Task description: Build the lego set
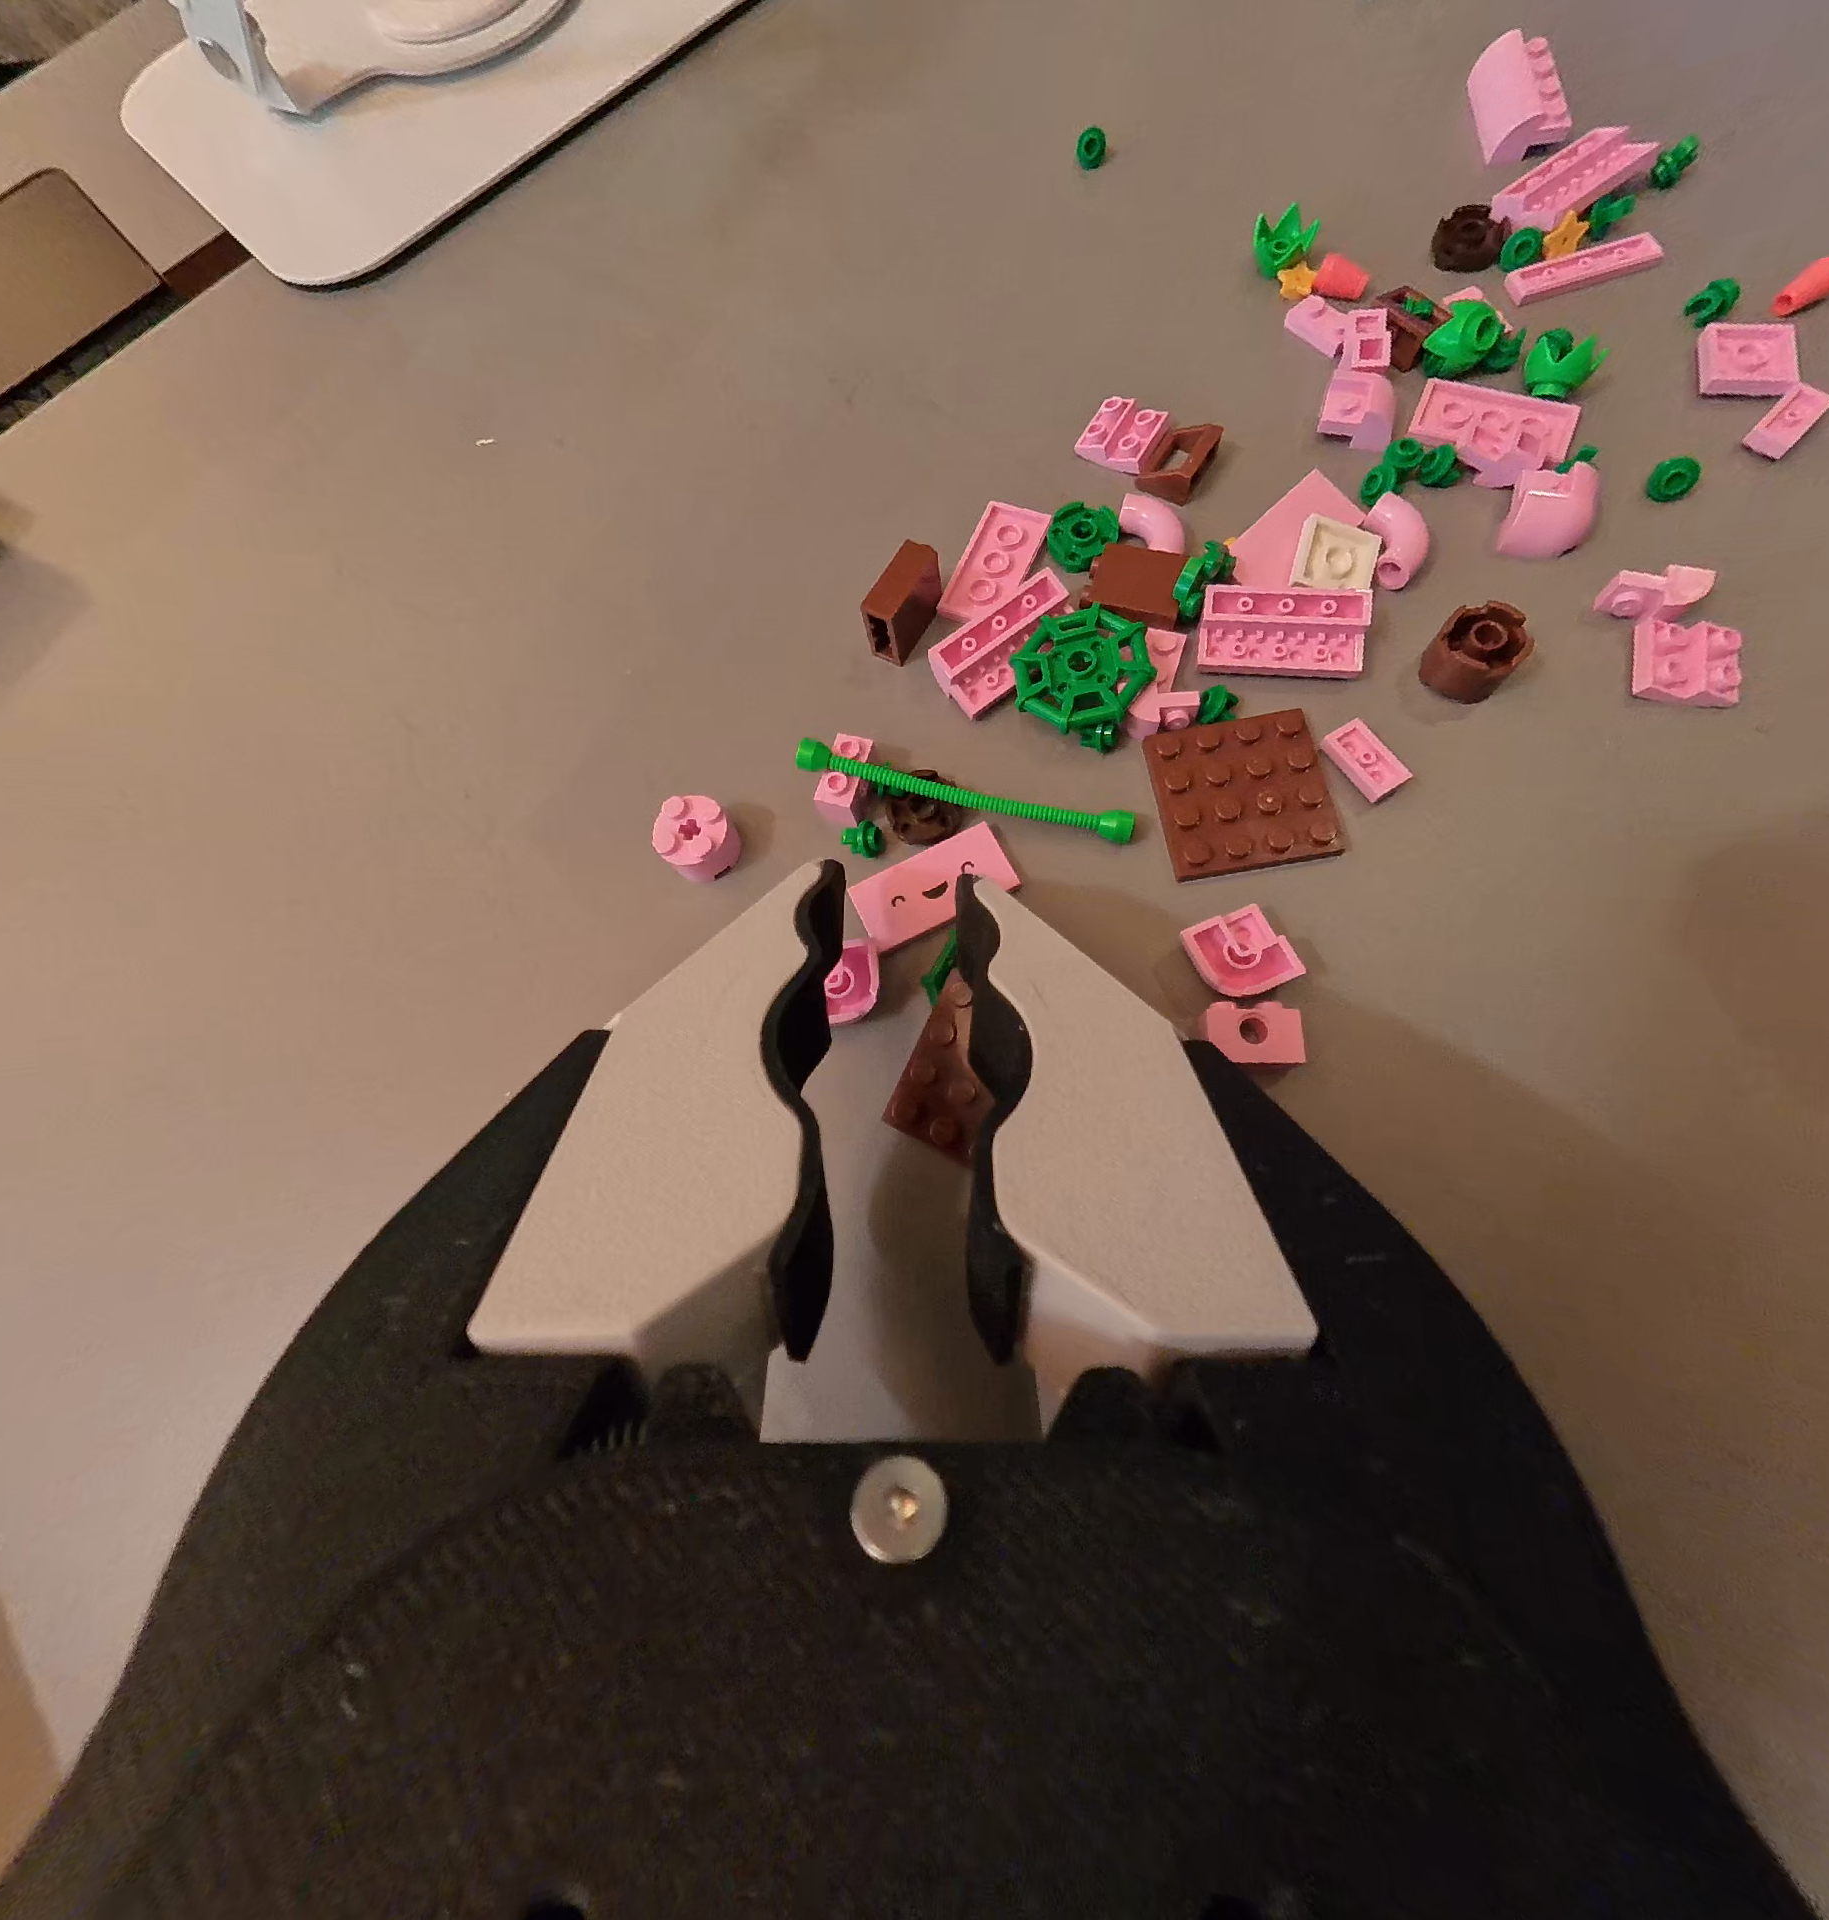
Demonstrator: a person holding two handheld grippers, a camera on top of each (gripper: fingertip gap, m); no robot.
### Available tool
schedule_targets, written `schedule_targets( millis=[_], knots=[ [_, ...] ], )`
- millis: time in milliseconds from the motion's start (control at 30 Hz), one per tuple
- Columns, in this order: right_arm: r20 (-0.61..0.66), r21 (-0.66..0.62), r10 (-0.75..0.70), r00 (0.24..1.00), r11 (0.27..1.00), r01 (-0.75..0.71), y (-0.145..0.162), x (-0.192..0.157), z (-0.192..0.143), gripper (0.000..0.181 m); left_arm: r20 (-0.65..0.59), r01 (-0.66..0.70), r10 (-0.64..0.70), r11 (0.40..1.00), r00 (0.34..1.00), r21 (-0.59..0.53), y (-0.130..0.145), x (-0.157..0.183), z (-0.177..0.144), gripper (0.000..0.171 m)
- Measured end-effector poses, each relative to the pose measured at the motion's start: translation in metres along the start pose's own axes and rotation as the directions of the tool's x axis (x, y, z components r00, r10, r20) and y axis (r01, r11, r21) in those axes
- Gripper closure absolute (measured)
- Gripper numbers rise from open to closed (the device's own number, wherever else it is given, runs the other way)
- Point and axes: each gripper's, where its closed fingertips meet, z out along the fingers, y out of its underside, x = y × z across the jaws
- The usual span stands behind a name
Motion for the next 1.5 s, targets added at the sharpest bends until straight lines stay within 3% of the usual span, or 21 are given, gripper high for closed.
schedule_targets(
  millis=[133,267,1500],
  knots=[
    [0.067,0.014,-0.113,0.991,0.994,0.113,-0.0030,-0.0055,0.0012,0.167,-0.001,0.000,0.000,1.000,1.000,-0.001,0.0002,0.0001,0.0002,0.152],
    [0.081,0.004,-0.138,0.987,0.990,0.138,-0.0015,-0.0036,0.0045,0.167,-0.002,0.002,-0.002,1.000,1.000,-0.002,0.0002,0.0001,0.0003,0.152],
    [0.073,-0.021,-0.082,0.994,0.996,0.084,0.0023,0.0007,0.0038,0.167,-0.001,-0.010,0.010,1.000,1.000,-0.013,0.0014,0.0014,0.0015,0.151]
  ],
)
